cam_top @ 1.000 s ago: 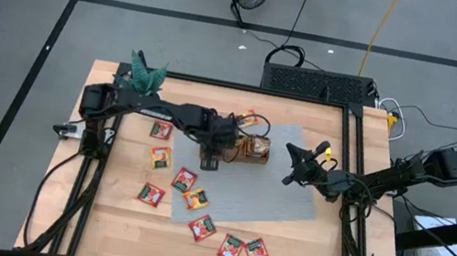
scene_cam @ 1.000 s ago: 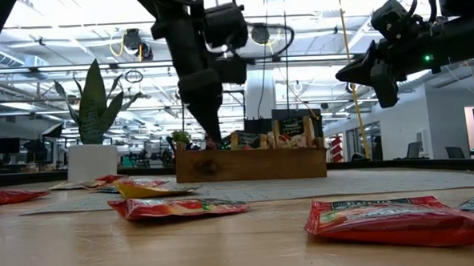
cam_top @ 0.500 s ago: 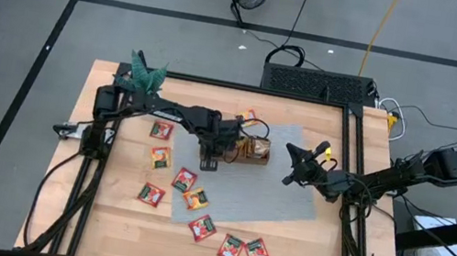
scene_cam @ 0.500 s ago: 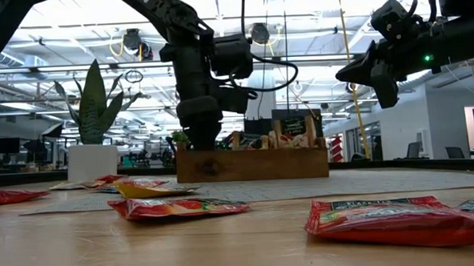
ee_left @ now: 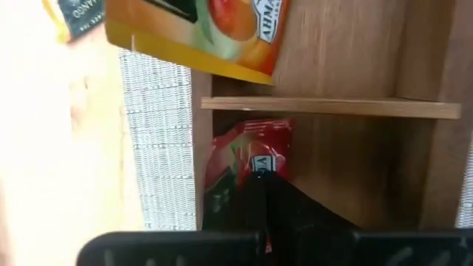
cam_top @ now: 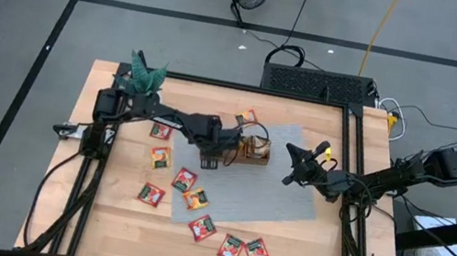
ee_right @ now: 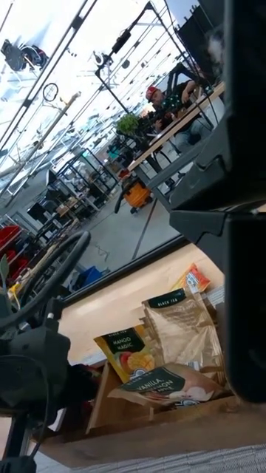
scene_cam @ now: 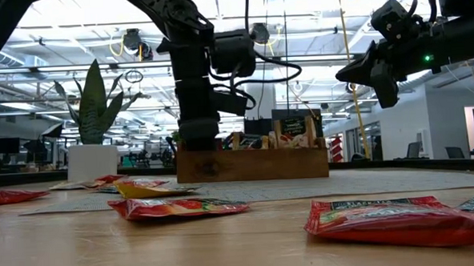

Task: Pick & Place Tea
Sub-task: Adjust the red tea

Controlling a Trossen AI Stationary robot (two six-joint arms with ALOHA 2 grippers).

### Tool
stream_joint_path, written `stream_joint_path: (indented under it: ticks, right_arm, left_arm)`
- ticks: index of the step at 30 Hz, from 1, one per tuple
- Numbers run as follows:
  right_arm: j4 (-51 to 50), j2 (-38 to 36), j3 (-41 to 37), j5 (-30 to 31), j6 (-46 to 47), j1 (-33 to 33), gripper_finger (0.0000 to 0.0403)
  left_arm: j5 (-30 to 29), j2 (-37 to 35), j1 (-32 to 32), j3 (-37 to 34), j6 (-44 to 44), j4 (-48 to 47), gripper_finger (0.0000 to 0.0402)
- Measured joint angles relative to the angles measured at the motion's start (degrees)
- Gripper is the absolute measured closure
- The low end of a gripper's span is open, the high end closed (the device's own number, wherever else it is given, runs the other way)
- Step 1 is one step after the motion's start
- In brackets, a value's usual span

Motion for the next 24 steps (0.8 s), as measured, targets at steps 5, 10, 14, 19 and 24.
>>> stream_joint_path:
  ticks: [5,10,14,19,24]
  right_arm:
    - [0.02,0.00,0.00,0.00,0.67,0.00,0.0403]
    - [0.02,0.00,0.00,0.02,0.67,0.00,0.0403]
    - [0.02,0.00,0.00,0.02,0.69,0.00,0.0403]
    - [0.00,0.00,0.00,0.02,0.69,0.00,0.0403]
    - [0.02,0.00,-0.01,0.02,0.69,0.00,0.0403]
  left_arm:
    - [1.62,-0.05,-0.53,0.00,-0.06,0.03,0.0392]
    - [2.21,-0.13,-0.92,0.00,-0.23,0.05,0.0376]
    - [4.66,-0.16,-0.94,0.00,-0.03,0.05,0.0378]
    - [4.76,-0.67,-0.94,-0.04,-0.16,-0.96,0.0392]
    - [5.06,-4.48,-1.00,-0.04,-2.56,-1.24,0.0395]
